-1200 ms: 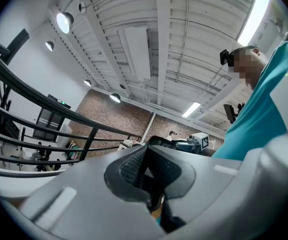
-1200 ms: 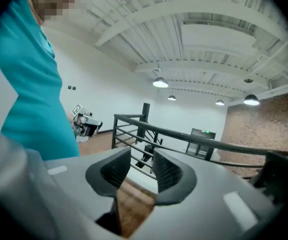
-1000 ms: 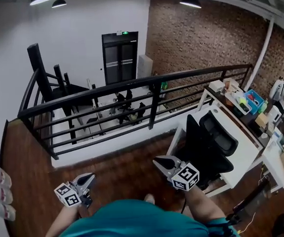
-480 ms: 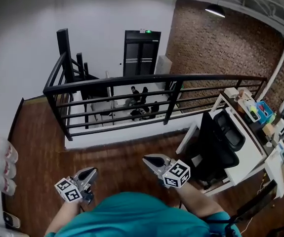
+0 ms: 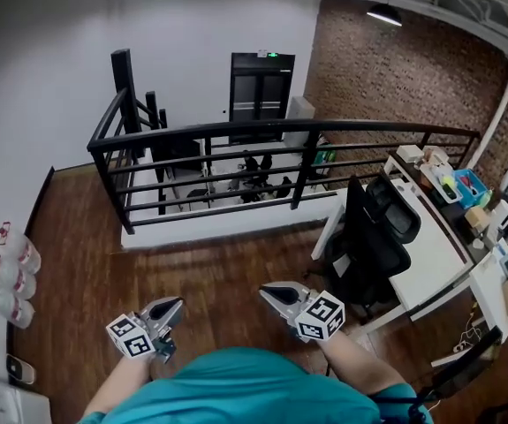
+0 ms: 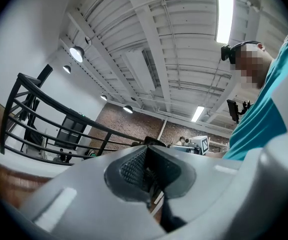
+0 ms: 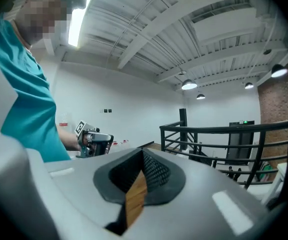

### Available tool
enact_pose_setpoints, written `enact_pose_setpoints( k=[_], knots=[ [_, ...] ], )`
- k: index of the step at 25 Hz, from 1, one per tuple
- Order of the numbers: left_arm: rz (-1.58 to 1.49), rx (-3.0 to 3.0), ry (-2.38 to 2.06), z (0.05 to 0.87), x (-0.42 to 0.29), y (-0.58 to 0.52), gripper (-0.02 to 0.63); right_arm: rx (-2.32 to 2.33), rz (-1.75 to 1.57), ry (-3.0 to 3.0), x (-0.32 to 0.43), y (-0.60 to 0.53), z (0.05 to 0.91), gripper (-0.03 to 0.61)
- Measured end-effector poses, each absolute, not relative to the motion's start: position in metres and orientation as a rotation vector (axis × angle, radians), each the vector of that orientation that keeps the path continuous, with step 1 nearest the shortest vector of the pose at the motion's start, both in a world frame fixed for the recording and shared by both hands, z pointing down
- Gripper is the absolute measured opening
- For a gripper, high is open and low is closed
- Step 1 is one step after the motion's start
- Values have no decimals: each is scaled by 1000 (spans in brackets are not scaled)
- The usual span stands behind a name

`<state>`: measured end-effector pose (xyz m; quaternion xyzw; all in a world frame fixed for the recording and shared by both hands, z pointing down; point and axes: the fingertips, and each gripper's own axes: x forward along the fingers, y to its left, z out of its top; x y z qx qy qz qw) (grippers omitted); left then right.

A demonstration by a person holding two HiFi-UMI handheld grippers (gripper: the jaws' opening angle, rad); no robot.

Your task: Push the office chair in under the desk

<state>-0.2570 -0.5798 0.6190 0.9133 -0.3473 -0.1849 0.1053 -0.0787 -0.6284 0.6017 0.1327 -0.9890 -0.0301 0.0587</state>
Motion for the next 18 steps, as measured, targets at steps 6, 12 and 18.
enact_pose_setpoints(
  k=[6,12,18],
  knots=[
    [-522,2661,-1024,617,-173,-491,26,322,-82,-2983,-13,-551,605,0],
    [-515,2633,-1144,608,-167,-402,26,200,-79,-3003,-6,-472,598,0],
    [-559,2622,-1229,599,-187,-302,26,150,-75,-3035,-19,-386,590,0]
  ],
)
